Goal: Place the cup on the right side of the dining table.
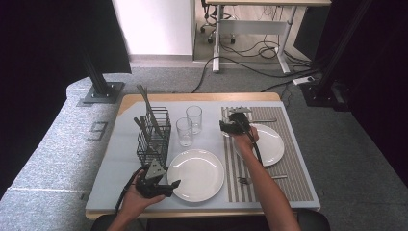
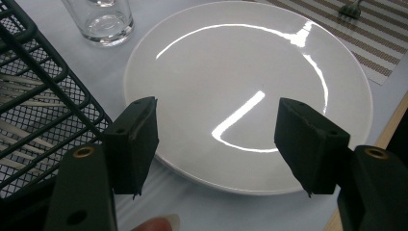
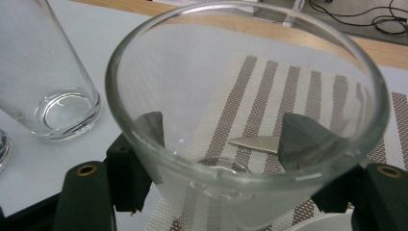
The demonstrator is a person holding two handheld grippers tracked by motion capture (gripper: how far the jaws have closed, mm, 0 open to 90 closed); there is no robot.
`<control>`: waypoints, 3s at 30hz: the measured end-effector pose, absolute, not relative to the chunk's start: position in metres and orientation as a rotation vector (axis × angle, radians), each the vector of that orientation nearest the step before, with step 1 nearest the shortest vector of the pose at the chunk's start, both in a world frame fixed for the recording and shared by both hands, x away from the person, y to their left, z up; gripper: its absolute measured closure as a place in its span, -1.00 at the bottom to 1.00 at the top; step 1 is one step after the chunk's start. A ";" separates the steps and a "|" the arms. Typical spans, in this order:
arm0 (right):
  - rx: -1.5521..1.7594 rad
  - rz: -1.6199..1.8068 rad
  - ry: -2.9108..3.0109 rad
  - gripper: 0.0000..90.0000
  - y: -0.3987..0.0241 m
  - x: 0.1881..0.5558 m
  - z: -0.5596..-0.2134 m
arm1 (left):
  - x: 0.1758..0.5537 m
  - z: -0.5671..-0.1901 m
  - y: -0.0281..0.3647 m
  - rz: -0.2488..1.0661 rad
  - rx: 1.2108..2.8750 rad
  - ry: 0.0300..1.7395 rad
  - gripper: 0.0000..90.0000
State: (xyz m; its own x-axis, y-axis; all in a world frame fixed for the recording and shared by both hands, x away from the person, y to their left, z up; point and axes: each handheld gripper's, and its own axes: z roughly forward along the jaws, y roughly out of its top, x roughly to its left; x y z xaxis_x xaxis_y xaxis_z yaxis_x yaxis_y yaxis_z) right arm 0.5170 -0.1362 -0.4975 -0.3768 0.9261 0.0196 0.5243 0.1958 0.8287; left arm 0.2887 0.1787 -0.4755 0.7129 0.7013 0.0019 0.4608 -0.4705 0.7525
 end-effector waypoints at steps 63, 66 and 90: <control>1.362 1.450 1.861 -0.56 -0.173 0.471 -0.466 | 0.288 -0.475 0.177 0.406 2.144 0.888 -0.29; 1.353 1.465 1.863 -0.55 -0.176 0.465 -0.463 | 0.287 -0.475 0.177 0.407 2.143 0.889 -0.29; 1.332 1.512 1.929 -0.47 -0.201 0.419 -0.472 | 0.287 -0.475 0.177 0.411 2.142 0.893 -0.28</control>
State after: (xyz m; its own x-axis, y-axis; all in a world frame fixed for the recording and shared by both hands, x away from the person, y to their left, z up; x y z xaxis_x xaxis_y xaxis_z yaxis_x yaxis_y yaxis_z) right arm 0.4190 -0.2013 -0.4721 -0.4968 0.8269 0.2633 0.4532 -0.0115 0.8914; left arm 0.2873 0.1765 -0.4752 0.7030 0.7112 0.0027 0.4650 -0.4626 0.7548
